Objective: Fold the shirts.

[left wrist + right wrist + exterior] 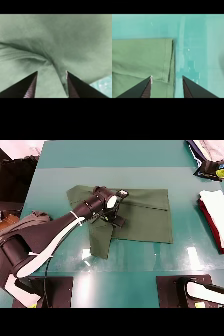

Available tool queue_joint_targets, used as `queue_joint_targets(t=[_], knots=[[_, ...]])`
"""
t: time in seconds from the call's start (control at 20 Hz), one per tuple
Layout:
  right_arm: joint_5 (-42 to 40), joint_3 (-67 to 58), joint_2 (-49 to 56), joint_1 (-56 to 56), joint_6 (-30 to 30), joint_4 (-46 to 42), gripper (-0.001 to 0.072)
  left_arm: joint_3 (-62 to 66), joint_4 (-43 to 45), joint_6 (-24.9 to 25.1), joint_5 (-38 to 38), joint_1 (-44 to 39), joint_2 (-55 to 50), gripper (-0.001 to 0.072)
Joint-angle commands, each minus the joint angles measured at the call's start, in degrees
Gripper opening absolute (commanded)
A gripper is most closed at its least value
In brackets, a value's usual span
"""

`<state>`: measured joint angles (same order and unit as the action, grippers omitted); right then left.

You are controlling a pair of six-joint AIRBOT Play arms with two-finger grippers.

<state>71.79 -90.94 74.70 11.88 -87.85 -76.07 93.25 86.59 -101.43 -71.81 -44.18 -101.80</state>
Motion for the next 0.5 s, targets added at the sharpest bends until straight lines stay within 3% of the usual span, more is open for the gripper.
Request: queue_joint_targets(t=[0.0,0.4,0.45], knots=[[0.2,0.0,-0.1,0.0,0.5,0.0,0.0430,0.0,0.7,-2.1,0.8,-0.5,-1.4,0.0429],[0.3,0.0,-0.1,0.0,0.5,0.0,0.0430,0.0,3.3,-2.1,-1.7,-0.5,-2.6,0.0425],[0.3,0.0,-0.1,0.0,0.5,-0.1,0.0430,0.0,3.8,-2.1,-2.2,-0.5,-2.6,0.0342]])
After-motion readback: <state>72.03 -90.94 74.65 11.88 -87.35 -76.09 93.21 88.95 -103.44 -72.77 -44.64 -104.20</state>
